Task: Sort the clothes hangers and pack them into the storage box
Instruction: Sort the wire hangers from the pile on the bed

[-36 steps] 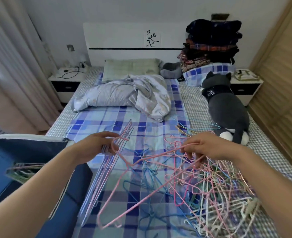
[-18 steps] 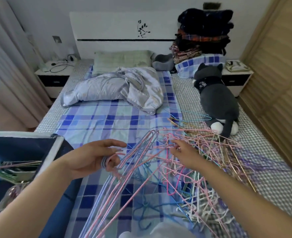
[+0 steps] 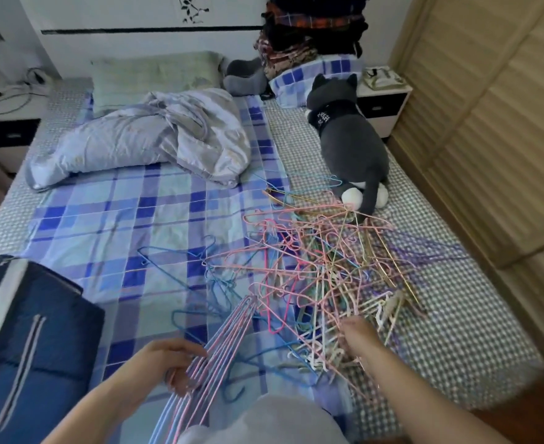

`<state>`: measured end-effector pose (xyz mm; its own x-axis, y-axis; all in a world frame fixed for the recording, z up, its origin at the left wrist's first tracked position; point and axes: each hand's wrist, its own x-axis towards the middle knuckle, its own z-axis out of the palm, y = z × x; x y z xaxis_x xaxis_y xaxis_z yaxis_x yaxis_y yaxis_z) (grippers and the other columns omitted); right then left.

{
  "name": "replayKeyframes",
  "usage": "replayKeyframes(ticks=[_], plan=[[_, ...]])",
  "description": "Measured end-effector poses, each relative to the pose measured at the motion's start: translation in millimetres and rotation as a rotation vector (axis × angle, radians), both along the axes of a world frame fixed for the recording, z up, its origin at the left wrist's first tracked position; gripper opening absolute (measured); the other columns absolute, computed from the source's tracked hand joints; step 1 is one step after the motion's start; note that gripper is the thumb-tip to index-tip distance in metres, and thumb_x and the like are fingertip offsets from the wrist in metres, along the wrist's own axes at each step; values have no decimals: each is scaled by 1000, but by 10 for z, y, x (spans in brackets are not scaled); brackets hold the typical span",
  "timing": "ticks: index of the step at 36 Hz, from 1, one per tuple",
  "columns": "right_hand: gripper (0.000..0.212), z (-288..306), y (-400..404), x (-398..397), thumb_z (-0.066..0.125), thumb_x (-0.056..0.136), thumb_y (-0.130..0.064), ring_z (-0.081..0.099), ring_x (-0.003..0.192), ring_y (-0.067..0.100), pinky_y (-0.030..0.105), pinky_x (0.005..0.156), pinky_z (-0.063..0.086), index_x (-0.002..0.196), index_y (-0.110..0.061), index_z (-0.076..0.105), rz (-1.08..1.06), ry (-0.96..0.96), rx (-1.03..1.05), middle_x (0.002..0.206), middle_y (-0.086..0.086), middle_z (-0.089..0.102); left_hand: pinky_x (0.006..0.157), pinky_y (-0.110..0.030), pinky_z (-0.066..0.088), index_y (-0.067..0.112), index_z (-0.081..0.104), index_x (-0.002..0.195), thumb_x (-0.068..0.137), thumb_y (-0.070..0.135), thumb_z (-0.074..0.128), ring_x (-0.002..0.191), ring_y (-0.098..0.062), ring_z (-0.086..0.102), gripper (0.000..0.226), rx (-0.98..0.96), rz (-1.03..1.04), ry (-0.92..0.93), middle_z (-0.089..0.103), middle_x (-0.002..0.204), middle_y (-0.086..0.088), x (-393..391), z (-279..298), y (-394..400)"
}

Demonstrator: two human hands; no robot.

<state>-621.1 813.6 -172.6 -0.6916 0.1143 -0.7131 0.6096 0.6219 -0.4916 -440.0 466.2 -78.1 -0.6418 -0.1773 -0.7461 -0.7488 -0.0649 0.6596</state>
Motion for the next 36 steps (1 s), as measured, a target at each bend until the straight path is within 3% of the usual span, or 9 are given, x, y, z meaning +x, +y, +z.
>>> replayKeyframes(ticks=[3,7,12,15,18,20,24,29,36], plan=[[13,31,-108,-278,48,97,1,63,79,26,34,71,55,104,0,59,-366,-80,-324,95,18,65,92,-70,48,-2,79,95,93,-16,49,38,-24,49,33,-60,58,-4,51,50,-18,47,-13,42],[15,-18,-244,-610,47,103,-6,61,105,34,43,97,53,117,-3,51,-707,-192,-678,114,24,59,60,-32,52,-6,74,102,93,-16,49,37,-21,46,29,-137,142,34,49,48,-17,67,89,104],[15,9,-338,-904,47,104,-9,62,100,31,38,89,57,117,-2,51,-962,-217,-867,111,24,57,52,-25,47,-7,72,101,95,-14,47,34,-18,44,26,-171,275,48,47,46,-15,36,264,156],[20,-17,-295,-1026,50,102,-7,62,84,23,27,74,58,119,1,56,-1004,-192,-837,102,19,61,80,-46,49,-6,72,104,96,-13,46,40,-17,45,28,-198,330,59,47,50,-14,-57,326,156],[19,41,-269,-1066,50,101,-3,61,75,19,23,53,56,118,4,56,-983,-139,-773,92,16,63,95,-63,47,-3,72,106,98,-10,47,49,-22,45,28,-230,353,59,49,53,-13,-97,330,138],[13,153,-286,-1027,48,102,-2,63,74,20,24,50,55,111,4,54,-1002,-90,-799,92,19,63,94,-60,50,-1,73,104,98,-9,48,53,-24,44,27,-243,367,63,49,54,-13,-103,325,138],[7,366,-337,-806,46,102,0,63,76,22,27,64,55,104,-1,53,-1031,-26,-853,97,22,61,77,-45,52,-1,73,103,98,-8,49,55,-25,44,26,-251,394,107,48,54,-13,-154,265,127],[11,299,-340,-323,47,104,-7,56,64,17,22,47,50,107,-3,57,-977,35,-733,93,19,59,99,-67,45,0,75,99,96,-9,50,56,-23,42,27,-199,393,119,48,54,-14,-257,171,106],[21,48,-283,321,48,106,-19,45,46,14,22,38,34,115,-4,58,-743,212,-432,65,10,55,100,-67,48,-2,72,99,96,-11,49,39,-16,44,25,-124,387,161,46,49,-10,-396,103,22]])
